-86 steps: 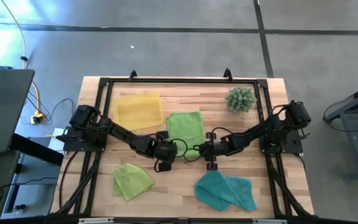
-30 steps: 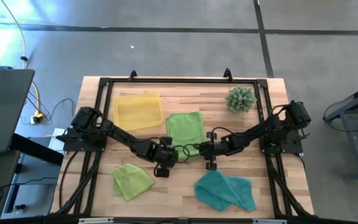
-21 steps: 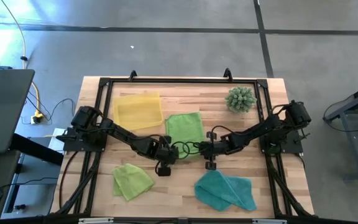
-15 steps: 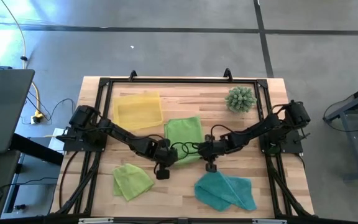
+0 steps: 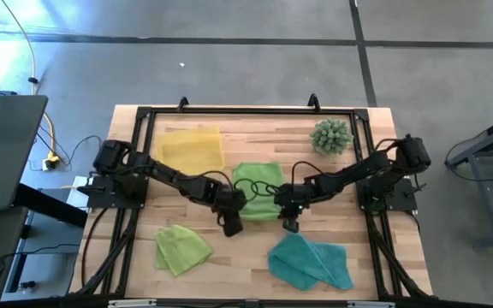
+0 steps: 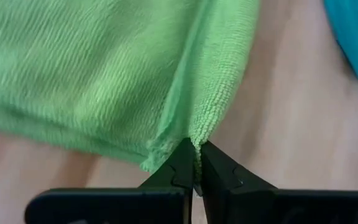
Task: Roll microfiber towels into tight, uniform cylinder then place into a basket
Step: Roll the green microfiber towel
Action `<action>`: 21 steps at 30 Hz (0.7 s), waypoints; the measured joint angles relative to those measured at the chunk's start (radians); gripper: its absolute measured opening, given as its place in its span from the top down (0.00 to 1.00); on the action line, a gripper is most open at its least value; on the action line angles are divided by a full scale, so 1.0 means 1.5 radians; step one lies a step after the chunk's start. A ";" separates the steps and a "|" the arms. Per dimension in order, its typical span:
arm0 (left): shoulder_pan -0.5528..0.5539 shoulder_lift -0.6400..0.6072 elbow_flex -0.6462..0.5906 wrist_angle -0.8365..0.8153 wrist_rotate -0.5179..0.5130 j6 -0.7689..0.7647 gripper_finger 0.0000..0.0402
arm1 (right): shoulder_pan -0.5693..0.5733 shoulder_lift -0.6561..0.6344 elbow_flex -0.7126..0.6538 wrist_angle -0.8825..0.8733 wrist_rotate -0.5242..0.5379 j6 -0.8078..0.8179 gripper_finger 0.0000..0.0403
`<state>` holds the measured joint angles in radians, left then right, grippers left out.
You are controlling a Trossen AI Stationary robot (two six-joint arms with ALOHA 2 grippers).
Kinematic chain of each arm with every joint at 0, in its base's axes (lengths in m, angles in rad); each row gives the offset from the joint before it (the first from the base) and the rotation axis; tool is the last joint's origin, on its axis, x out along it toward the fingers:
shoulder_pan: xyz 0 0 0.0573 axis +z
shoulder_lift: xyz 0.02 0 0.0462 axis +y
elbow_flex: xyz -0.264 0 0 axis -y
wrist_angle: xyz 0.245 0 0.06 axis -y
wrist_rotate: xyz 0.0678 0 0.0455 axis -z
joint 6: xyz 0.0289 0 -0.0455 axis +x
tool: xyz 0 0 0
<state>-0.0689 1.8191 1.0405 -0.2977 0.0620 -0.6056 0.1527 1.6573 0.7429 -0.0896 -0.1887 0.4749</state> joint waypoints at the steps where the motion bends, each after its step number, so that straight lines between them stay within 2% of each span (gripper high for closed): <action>1: 0.008 0.000 0.000 -0.003 0.003 -0.009 0.99 | -0.004 0.000 0.000 -0.006 0.002 0.013 1.00; 8: 0.030 0.008 0.001 -0.009 0.011 -0.015 1.00 | -0.010 0.000 0.001 -0.014 0.053 0.012 0.98; 12: 0.033 0.030 0.001 -0.007 0.009 -0.015 1.00 | -0.010 0.000 0.001 -0.013 0.057 0.011 0.97; 17: 0.034 0.040 0.003 -0.003 0.027 -0.023 1.00 | -0.010 0.000 0.001 -0.013 0.041 0.010 0.96; 21: 0.025 0.036 0.002 0.010 0.101 -0.048 1.00 | -0.010 0.000 0.001 -0.007 -0.004 0.015 0.97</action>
<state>-0.0314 1.8729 1.0428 -0.2829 0.2141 -0.6775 0.1375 1.6573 0.7448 -0.1000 -0.1947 0.4969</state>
